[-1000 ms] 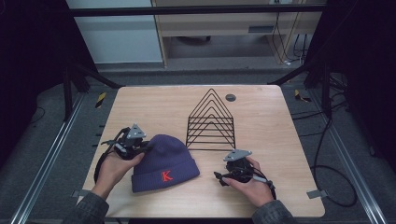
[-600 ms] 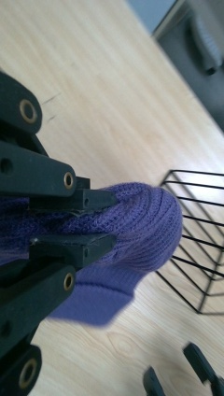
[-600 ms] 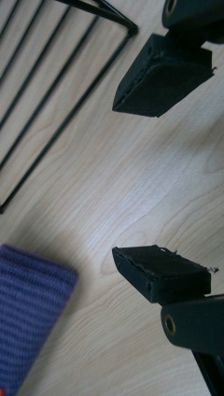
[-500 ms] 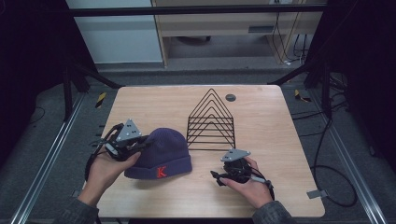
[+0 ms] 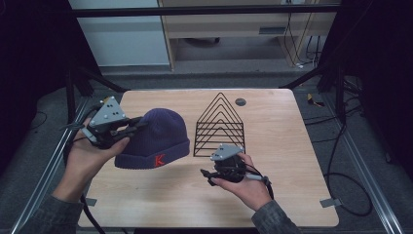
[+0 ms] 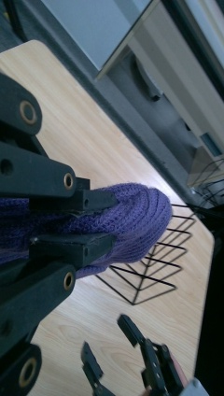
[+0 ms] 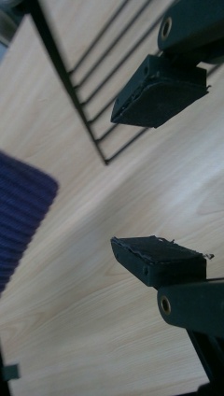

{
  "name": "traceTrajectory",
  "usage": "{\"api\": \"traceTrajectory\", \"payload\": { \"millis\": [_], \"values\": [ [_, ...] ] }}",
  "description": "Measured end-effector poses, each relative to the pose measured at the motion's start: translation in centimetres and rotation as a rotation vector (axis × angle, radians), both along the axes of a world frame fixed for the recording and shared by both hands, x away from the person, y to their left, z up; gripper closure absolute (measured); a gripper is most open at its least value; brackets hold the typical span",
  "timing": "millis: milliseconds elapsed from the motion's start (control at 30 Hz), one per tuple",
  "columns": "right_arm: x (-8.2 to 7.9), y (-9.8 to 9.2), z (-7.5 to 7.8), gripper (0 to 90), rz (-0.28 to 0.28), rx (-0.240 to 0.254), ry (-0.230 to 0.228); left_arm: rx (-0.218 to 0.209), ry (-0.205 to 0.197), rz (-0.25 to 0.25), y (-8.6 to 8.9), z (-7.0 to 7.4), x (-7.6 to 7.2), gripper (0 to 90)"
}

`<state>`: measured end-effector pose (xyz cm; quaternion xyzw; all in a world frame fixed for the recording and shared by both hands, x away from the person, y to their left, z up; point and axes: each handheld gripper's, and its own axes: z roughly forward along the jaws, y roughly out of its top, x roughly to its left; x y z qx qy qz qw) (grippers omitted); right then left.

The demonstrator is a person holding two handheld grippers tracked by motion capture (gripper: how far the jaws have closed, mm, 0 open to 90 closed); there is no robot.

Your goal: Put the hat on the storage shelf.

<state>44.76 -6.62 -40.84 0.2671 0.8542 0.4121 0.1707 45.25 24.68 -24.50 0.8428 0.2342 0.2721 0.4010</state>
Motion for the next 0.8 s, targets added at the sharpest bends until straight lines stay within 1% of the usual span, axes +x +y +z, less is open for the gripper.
{"api": "traceTrajectory", "payload": {
  "millis": [33, 133, 167, 200, 300, 400, 467, 533, 567, 700, 733, 800],
  "values": [
    [0.2, 0.4, 0.7, 33.9, 0.01, 0.008, -0.006, -0.008, -0.006, -0.003, 0.0, 0.4, 0.0, 79.9],
    [1.0, 1.4, 2.2, 34.1, 0.024, 0.015, -0.014, 0.003, -0.021, -0.019, -0.1, 1.3, -0.2, 79.8],
    [1.5, 2.1, 3.3, 33.2, 0.031, 0.016, -0.021, 0.005, -0.027, -0.022, -0.2, 1.6, -0.3, 79.9],
    [1.5, 2.1, 3.3, 33.2, 0.031, 0.016, -0.021, 0.008, -0.029, -0.025, -0.2, 1.8, -0.3, 79.9],
    [2.2, 3.0, 4.6, 31.5, 0.051, 0.015, -0.031, -0.001, -0.048, -0.037, -0.2, 2.4, -0.6, 79.8],
    [3.1, 4.0, 5.9, 29.6, 0.072, 0.019, -0.02, -0.017, -0.057, -0.045, -0.1, 2.9, -0.7, 79.8],
    [3.3, 4.2, 6.1, 29.7, 0.076, 0.021, -0.019, -0.02, -0.059, -0.049, -0.1, 3.0, -0.7, 79.8],
    [3.6, 4.7, 6.5, 29.5, 0.084, 0.017, -0.017, -0.036, -0.058, -0.052, 0.1, 3.1, -0.7, 79.9],
    [3.8, 4.7, 6.6, 29.7, 0.078, 0.018, -0.019, -0.039, -0.059, -0.052, 0.1, 3.1, -0.7, 79.8],
    [4.6, 4.6, 6.8, 30.9, 0.083, 0.027, 0.003, -0.05, -0.063, -0.057, 0.4, 3.4, -0.6, 79.8],
    [4.9, 4.5, 6.8, 31.1, 0.084, 0.042, 0.02, -0.062, -0.064, -0.058, 0.4, 3.5, -0.6, 79.9],
    [5.5, 4.2, 6.9, 31.5, 0.086, 0.036, 0.028, -0.078, -0.062, -0.066, 0.5, 3.7, -0.5, 79.9]
  ]
}}
